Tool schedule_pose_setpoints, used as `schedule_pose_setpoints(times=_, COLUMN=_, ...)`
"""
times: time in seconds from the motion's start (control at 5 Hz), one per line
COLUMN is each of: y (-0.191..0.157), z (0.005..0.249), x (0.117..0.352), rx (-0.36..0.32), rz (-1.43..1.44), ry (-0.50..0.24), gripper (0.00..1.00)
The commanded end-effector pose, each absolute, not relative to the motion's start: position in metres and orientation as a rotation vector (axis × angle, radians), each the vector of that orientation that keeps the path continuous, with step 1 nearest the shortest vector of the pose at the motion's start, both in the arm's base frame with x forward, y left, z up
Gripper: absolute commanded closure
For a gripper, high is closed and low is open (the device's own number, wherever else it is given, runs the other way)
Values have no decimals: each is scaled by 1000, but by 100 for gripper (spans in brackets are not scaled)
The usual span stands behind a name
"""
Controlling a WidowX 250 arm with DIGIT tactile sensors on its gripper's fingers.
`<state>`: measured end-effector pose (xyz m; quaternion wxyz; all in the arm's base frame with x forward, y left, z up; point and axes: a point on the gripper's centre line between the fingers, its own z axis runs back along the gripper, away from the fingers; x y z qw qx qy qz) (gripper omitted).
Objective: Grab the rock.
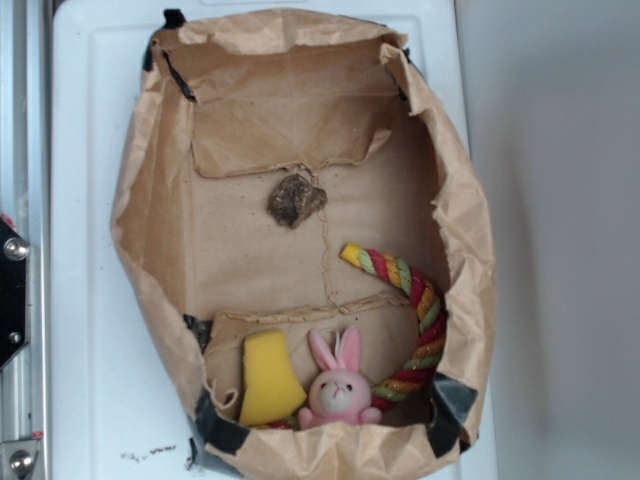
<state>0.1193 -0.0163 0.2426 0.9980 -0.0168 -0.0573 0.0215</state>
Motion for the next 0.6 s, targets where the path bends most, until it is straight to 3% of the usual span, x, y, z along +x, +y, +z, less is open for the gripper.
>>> schedule_pose_setpoints(times=0.0, y=-16, z=243, x=119, rx=-34, rz=43, ry=-115, gripper=0)
schedule_pose_setpoints(times=0.2, y=-4, z=233, x=158, rx=16, rz=99, ry=-122, gripper=0)
schedule_pose_setpoints(times=0.4, y=5, z=231, x=172, rx=37, rz=121, ry=-130, gripper=0)
